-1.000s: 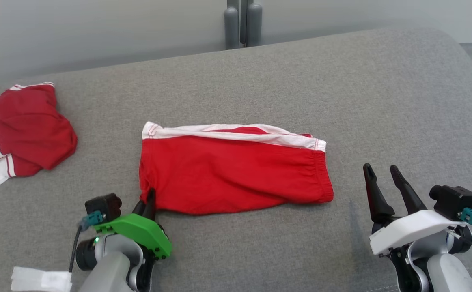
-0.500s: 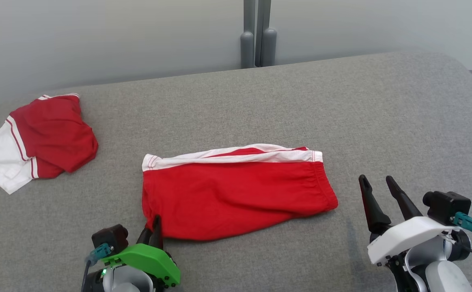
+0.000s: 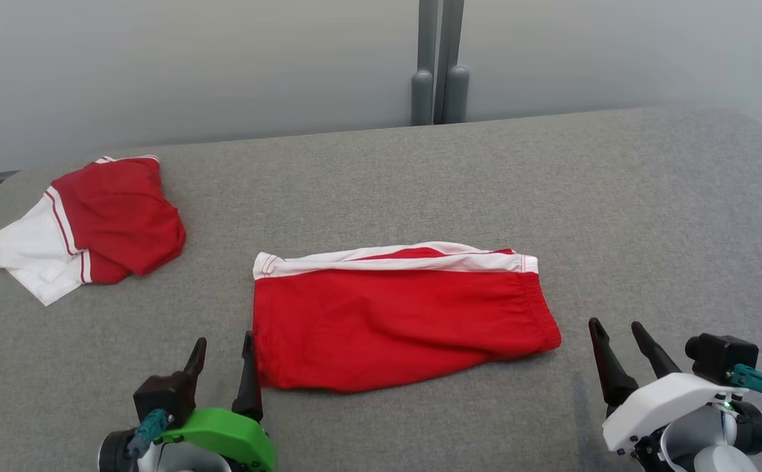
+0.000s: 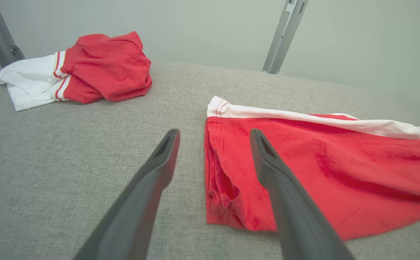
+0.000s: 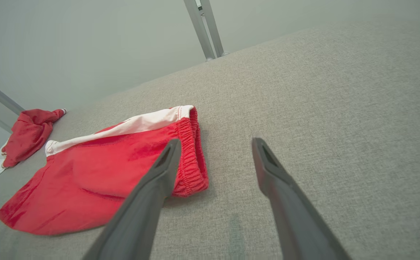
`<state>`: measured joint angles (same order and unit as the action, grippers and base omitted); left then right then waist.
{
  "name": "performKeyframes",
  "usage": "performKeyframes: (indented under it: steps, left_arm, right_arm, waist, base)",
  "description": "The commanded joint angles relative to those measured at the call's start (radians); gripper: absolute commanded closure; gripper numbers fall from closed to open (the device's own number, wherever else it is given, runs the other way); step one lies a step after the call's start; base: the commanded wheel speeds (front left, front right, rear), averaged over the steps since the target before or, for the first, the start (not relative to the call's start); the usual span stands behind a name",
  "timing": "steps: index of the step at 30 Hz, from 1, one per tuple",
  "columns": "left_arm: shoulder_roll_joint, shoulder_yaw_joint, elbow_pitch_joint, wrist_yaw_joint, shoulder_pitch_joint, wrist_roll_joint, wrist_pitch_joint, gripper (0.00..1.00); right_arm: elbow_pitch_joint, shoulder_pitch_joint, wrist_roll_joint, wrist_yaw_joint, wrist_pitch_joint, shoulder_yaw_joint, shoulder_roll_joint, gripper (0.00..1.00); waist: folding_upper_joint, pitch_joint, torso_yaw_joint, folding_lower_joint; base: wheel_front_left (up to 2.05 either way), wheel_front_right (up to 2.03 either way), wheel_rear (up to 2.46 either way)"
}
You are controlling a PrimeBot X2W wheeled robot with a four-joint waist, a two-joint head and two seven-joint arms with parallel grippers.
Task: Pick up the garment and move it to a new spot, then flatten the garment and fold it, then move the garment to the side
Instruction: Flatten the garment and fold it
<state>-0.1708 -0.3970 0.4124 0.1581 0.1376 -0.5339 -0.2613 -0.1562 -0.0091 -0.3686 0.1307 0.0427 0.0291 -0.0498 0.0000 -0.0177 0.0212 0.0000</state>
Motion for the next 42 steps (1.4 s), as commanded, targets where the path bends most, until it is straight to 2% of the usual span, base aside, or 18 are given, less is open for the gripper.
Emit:
performKeyframes:
  steps: [1, 7, 16, 28, 36, 37, 38, 39, 42]
  left_arm:
    - [-0.012, 0.006, -0.024, 0.005, -0.032, 0.02, -0.004, 0.0]
    - [-0.022, 0.009, -0.092, 0.014, -0.079, 0.051, -0.004, 0.0]
    - [-0.014, 0.005, -0.138, 0.018, -0.079, 0.055, -0.004, 0.0]
    - [0.002, 0.015, -0.168, 0.021, -0.058, 0.066, -0.004, 0.0]
    - [0.01, 0.026, -0.174, 0.015, -0.06, 0.074, -0.004, 0.0]
    - [0.011, 0.027, -0.175, 0.015, -0.06, 0.075, -0.004, 0.0]
    - [0.012, 0.028, -0.175, 0.015, -0.061, 0.075, -0.004, 0.0]
    - [0.013, 0.03, -0.176, 0.014, -0.061, 0.075, -0.004, 0.0]
    - [0.013, 0.036, -0.178, 0.014, -0.061, 0.079, -0.004, 0.0]
  right_arm:
    - [-0.01, 0.008, -0.005, 0.0, 0.004, 0.005, -0.001, 0.0]
    - [-0.064, -0.01, -0.02, 0.0, 0.017, 0.011, -0.001, 0.0]
    - [-0.171, -0.128, 0.001, 0.0, 0.09, 0.025, -0.015, 0.0]
    - [-0.402, -0.302, -0.035, 0.0, 0.222, 0.018, -0.119, 0.0]
    - [-0.527, -0.365, -0.111, 0.0, 0.31, -0.019, -0.162, 0.0]
    - [-0.54, -0.369, -0.118, 0.0, 0.319, -0.025, -0.167, 0.03]
    - [-0.551, -0.374, -0.125, 0.0, 0.327, -0.035, -0.17, 0.23]
    - [-0.557, -0.378, -0.131, 0.0, 0.331, -0.045, -0.173, 0.47]
    - [-0.56, -0.392, -0.169, 0.0, 0.338, -0.082, -0.172, 0.71]
  waist:
    - [0.0, 0.007, -0.017, 0.0]
    - [0.0, 0.009, -0.06, 0.0]
    - [0.0, -0.017, -0.135, 0.0]
    - [0.0, -0.067, -0.26, 0.0]
    - [0.0, -0.08, -0.303, 0.0]
    - [0.0, -0.08, -0.305, 0.0]
    - [0.0, -0.081, -0.306, 0.0]
    - [0.0, -0.082, -0.307, 0.0]
    - [0.0, -0.085, -0.304, 0.0]
  base:
    - [0.0, 0.0, 0.0]
    - [0.0, 0.0, 0.0]
    - [0.0, 0.0, 0.0]
    - [0.0, 0.0, 0.0]
    - [0.0, 0.0, 0.0]
    - [0.0, 0.0, 0.0]
    - [0.0, 0.0, 0.0]
    - [0.0, 0.0, 0.0]
    - [0.0, 0.0, 0.0]
